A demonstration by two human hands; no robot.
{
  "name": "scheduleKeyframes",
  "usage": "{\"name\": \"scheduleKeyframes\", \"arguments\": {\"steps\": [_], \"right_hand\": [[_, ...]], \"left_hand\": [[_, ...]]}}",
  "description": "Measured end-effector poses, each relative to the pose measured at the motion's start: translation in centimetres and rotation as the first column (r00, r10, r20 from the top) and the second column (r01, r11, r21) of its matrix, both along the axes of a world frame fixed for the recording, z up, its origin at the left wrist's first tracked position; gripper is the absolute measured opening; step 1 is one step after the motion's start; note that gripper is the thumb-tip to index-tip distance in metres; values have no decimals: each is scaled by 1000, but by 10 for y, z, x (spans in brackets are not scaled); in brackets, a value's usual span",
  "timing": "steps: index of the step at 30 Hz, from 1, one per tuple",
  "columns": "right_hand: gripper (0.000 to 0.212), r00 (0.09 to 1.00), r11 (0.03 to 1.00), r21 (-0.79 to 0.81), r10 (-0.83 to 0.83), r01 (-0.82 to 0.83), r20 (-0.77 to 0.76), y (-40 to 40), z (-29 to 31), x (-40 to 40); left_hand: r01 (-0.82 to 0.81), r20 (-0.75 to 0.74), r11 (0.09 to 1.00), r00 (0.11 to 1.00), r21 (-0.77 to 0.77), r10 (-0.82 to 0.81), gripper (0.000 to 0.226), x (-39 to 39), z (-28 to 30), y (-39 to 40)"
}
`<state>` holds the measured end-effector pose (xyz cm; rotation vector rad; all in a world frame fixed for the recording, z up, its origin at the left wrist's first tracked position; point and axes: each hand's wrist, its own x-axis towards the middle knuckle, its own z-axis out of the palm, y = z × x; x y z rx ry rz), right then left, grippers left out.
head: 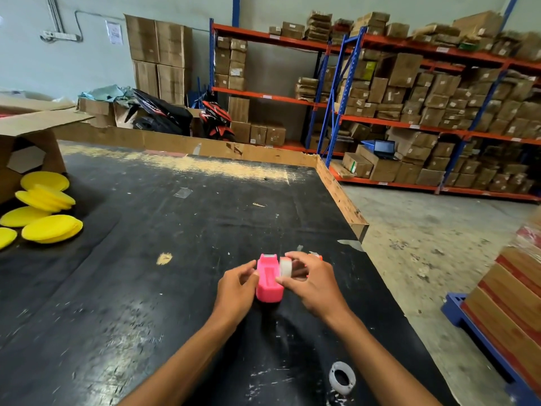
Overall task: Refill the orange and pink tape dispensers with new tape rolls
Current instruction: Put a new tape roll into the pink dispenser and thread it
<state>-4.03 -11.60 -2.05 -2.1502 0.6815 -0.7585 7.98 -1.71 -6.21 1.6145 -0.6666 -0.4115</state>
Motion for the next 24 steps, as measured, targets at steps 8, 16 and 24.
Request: {"name": "scheduleKeyframes", "arguments": {"steps": [8,16,24], "right_hand": [[43,993,999,7,42,-42,-113,-15,-10,21],[44,991,993,-116,20,-36,-136,-20,-18,33],[32,946,971,-211,38,-110,-321,-28,-22,28]], "left_hand": [[-1,47,993,999,121,-4,28,13,-20,-16],[-43,96,994,995,103,33,25,10,-30,-17],[-84,108,991,991,102,72,29,9,-39,-20]]}}
